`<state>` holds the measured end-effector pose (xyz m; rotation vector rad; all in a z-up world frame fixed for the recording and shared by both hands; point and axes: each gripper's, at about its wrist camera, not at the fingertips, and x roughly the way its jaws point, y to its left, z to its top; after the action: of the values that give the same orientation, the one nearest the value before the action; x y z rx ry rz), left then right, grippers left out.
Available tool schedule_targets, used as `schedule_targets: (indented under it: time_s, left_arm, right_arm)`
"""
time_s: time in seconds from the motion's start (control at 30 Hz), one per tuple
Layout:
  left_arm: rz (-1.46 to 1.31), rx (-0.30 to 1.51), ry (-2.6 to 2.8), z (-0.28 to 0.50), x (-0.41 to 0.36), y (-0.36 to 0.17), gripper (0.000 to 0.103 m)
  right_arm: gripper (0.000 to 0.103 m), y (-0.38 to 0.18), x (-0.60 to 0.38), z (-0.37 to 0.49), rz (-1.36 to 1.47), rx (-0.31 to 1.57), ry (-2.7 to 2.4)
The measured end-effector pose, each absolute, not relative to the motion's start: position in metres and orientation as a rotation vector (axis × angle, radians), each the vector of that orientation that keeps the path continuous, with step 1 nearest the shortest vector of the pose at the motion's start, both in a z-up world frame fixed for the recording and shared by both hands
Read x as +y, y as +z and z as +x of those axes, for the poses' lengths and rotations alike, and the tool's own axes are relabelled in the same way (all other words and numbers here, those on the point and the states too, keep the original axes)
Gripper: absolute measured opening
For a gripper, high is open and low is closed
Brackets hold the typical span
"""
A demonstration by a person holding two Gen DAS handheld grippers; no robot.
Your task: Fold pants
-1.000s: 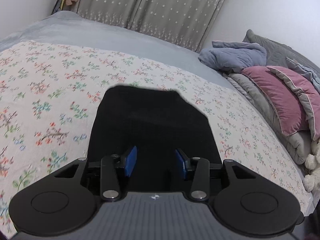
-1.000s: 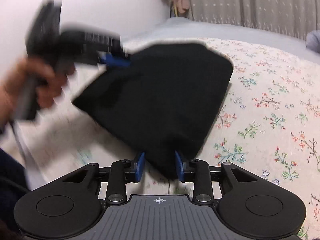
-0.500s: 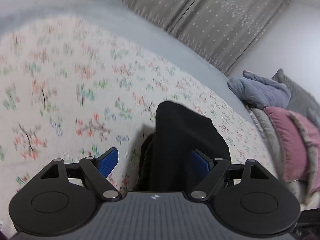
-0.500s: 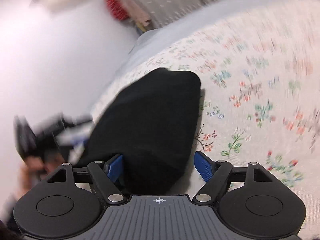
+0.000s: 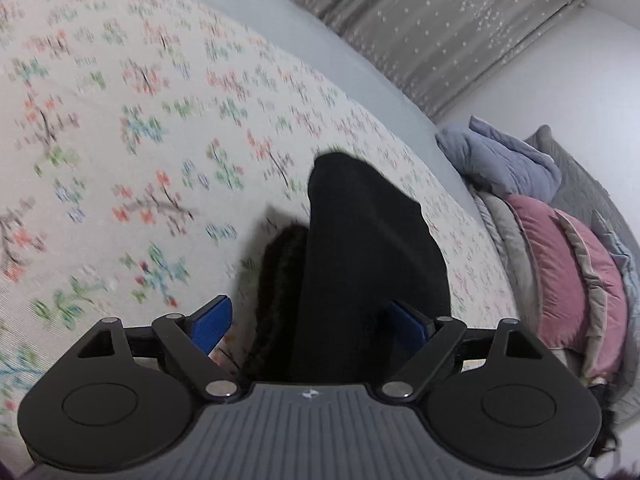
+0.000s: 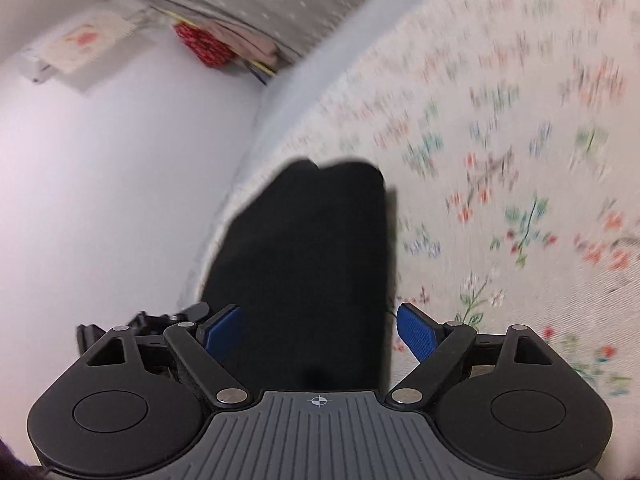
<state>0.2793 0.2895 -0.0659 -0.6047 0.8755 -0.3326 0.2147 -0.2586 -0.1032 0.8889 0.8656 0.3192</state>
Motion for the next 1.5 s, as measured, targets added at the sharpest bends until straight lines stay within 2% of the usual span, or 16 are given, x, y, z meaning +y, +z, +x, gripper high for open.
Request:
schedule_targets:
  time_s: [0.2, 0.27, 0.3, 0.33, 0.37, 0.43, 0.5, 0.7, 0.9, 0.97, 1.07, 1.13, 1.2, 1.33, 1.47, 1.5]
  left_arm:
    - [-0.787, 0.948, -0.400, 0.289, 0.292, -0.097, 0.087]
    - [-0.750, 0.937, -0.393, 0.288, 0.287, -0.094, 0.085]
    - [-0.712, 0.931, -0.385, 0.288, 0.283, -0.090, 0.080]
    - [-0.679, 0.919, -0.381, 0.287, 0.279, -0.086, 0.075]
    - [-0.656, 0.903, -0.379, 0.286, 0.275, -0.082, 0.072]
    - [-0.635, 0.872, -0.382, 0.285, 0.270, -0.074, 0.059]
    - [-0.657, 0.835, -0.411, 0.283, 0.264, -0.068, 0.051]
    - [-0.713, 0.782, -0.467, 0.286, 0.218, -0.065, 0.048]
    - [-0.584, 0.771, -0.441, 0.301, 0.156, -0.069, 0.044]
    - [-0.552, 0.782, -0.417, 0.303, 0.142, -0.073, 0.049]
    - [-0.496, 0.776, -0.396, 0.304, 0.130, -0.073, 0.054]
    - [-0.501, 0.799, -0.390, 0.307, 0.134, -0.077, 0.061]
    - [-0.526, 0.813, -0.399, 0.310, 0.140, -0.081, 0.062]
    - [-0.543, 0.825, -0.373, 0.307, 0.144, -0.071, 0.063]
    - [-0.537, 0.720, -0.331, 0.291, 0.156, -0.041, 0.062]
    - [-0.521, 0.685, -0.328, 0.286, 0.157, -0.033, 0.062]
  right_arm:
    - [0.084, -0.124, -0.239, 0.235, 0.850, 0.853, 0.364]
    - [0.053, -0.114, -0.228, 0.231, 0.784, 0.859, 0.362]
    - [0.037, -0.113, -0.223, 0.232, 0.745, 0.874, 0.335]
    - [0.027, -0.112, -0.224, 0.234, 0.743, 0.871, 0.332]
    - [0.023, -0.109, -0.226, 0.233, 0.746, 0.860, 0.334]
    - [0.019, -0.094, -0.229, 0.231, 0.722, 0.822, 0.340]
    - [0.019, -0.072, -0.230, 0.229, 0.661, 0.779, 0.340]
    - [0.019, -0.018, -0.261, 0.229, 0.491, 0.732, 0.305]
    - [0.021, -0.031, -0.304, 0.239, 0.445, 0.793, 0.242]
    - [0.027, -0.057, -0.315, 0.244, 0.457, 0.867, 0.200]
    - [0.051, -0.081, -0.328, 0.242, 0.452, 0.921, 0.137]
    - [0.059, -0.079, -0.333, 0.239, 0.439, 0.915, 0.127]
    - [0.064, -0.077, -0.333, 0.233, 0.412, 0.921, 0.119]
    - [0.065, -0.068, -0.320, 0.230, 0.316, 0.917, 0.084]
    - [0.065, -0.030, -0.305, 0.214, 0.250, 0.792, 0.111]
    - [0.059, -0.023, -0.298, 0.208, 0.228, 0.763, 0.131]
